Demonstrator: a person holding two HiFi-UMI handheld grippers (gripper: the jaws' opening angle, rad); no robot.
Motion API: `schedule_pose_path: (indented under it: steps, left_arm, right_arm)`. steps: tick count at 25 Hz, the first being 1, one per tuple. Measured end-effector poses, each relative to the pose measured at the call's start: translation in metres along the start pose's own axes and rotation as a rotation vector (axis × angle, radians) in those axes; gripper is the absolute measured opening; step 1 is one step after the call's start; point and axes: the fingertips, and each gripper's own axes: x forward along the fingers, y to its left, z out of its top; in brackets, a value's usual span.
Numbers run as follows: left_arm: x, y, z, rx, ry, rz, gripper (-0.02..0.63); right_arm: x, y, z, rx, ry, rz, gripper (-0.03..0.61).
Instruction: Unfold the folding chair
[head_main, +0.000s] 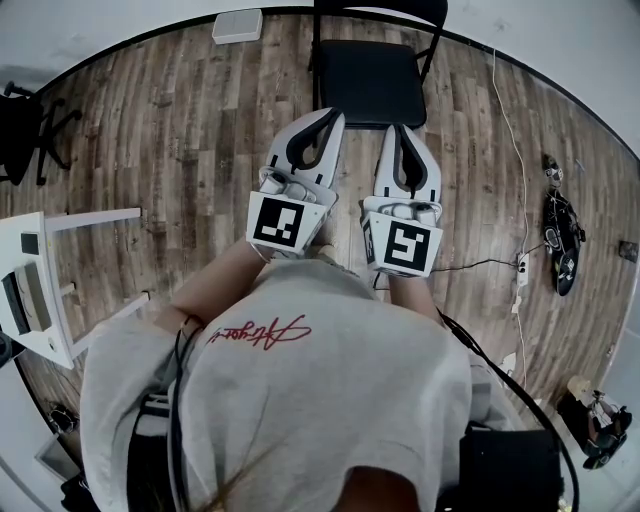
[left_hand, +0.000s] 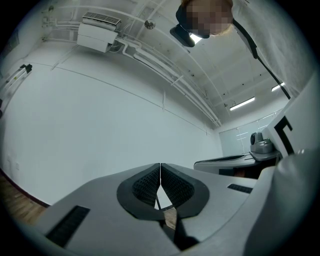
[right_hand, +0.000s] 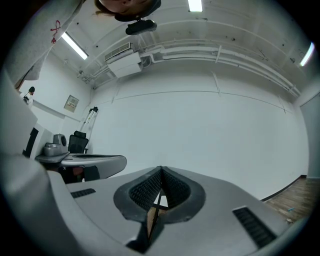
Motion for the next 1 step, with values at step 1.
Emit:
schedule_pose_path:
  steps: [1]
  left_arm:
    - [0.0008,0.0001,-0.0003,0.001,0.001,0.000,0.017]
  right_arm:
    - [0.0006,-0.0003,0.0000,0.000,-0.003,0.001,0.017]
